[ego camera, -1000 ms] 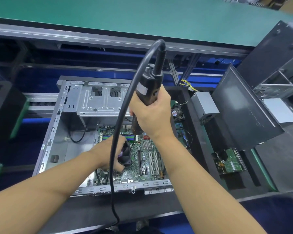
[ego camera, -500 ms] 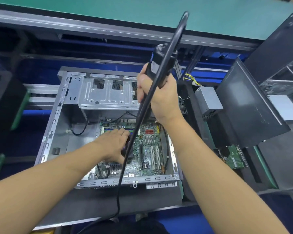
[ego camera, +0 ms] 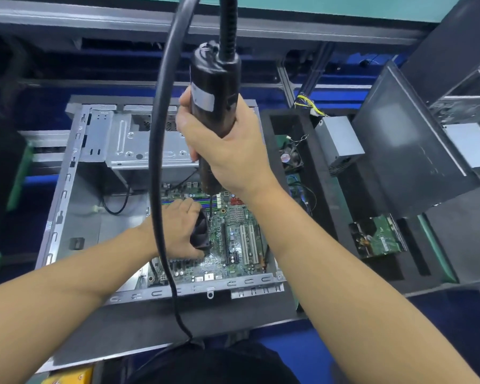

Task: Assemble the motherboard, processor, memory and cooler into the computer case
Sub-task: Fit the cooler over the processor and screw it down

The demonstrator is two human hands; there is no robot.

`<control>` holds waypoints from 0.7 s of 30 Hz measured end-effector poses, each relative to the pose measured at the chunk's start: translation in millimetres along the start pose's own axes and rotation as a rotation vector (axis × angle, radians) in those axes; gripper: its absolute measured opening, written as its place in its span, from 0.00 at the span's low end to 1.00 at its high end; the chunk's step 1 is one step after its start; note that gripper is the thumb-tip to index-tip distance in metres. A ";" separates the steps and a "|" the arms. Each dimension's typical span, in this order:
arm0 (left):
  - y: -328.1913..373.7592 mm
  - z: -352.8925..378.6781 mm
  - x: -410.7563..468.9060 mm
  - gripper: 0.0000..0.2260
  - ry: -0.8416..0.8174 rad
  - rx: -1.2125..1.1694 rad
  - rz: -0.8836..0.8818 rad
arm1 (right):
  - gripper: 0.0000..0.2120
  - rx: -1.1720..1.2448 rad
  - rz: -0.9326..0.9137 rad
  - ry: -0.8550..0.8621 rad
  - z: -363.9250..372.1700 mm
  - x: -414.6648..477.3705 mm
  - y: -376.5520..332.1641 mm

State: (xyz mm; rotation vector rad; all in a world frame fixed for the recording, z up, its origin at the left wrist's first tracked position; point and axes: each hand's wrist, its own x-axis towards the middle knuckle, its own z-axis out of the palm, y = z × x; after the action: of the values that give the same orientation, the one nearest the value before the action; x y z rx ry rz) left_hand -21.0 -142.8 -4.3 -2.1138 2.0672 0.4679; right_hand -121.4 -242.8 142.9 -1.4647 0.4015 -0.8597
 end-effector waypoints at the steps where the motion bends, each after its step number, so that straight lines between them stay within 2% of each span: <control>1: 0.7 0.8 -0.8 0.45 0.001 0.011 -0.008 | 0.07 0.003 -0.001 -0.001 1.2 -0.7 0.6; 8: -0.2 3.4 -4.5 0.45 0.016 0.017 -0.006 | 0.05 0.026 -0.023 -0.030 3.8 -4.1 0.9; 11: -0.5 3.5 -4.7 0.43 0.030 -0.019 0.004 | 0.11 0.025 -0.019 0.011 -1.7 -0.5 3.5; 14: -2.3 2.3 -2.3 0.40 0.016 -0.048 0.004 | 0.13 0.025 -0.013 -0.010 -4.2 0.2 3.9; 21: -3.7 3.0 3.0 0.40 -0.043 -0.021 -0.021 | 0.07 0.010 0.031 -0.090 5.4 1.5 -0.6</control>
State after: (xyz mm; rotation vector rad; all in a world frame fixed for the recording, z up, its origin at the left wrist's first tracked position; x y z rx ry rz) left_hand -17.7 -144.5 -8.5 -2.1158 2.0236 0.5301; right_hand -116.8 -240.0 144.5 -1.4782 0.3509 -0.7675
